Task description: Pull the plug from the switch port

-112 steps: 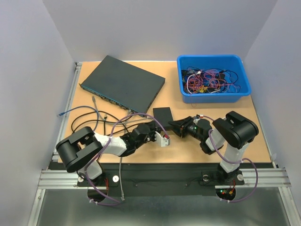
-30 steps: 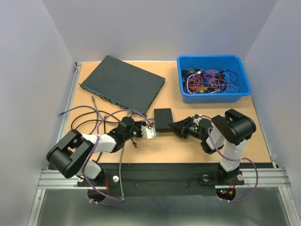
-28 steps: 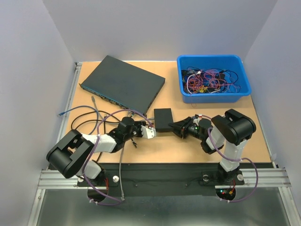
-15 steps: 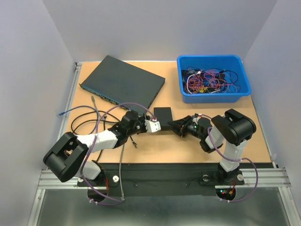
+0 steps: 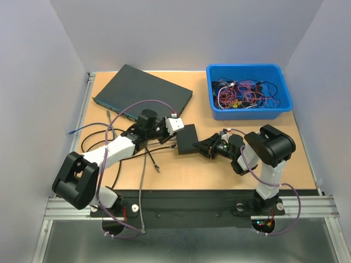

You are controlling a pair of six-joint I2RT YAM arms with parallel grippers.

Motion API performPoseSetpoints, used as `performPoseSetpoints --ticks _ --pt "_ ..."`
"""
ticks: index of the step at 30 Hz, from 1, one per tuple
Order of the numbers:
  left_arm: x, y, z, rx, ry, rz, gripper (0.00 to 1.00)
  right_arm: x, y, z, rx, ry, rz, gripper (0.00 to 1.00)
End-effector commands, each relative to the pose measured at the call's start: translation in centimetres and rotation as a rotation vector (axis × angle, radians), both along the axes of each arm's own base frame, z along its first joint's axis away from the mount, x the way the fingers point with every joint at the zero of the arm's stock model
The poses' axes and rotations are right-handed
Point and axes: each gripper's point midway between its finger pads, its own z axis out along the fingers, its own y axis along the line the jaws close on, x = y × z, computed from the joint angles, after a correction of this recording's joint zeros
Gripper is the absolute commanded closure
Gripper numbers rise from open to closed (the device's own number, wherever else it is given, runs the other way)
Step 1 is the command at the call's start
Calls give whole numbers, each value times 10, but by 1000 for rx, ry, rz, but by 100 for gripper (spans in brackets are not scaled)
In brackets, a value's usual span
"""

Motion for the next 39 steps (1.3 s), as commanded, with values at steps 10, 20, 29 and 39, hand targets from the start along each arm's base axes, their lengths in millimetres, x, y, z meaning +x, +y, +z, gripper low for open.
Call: performPoseSetpoints --ticks 10,20,29,39 --pt "29 -22 26 -125 14 63 51 -1 -2 39 -58 -373 67 100" --pt "34 -27 33 -167 27 50 25 2 -5 59 -108 -570 96 100" --pt "37 -34 61 -207 39 -26 1 -3 -9 79 -144 -751 157 100" --pt "29 -39 69 -154 123 -190 1 1 -6 106 -238 -993 224 99"
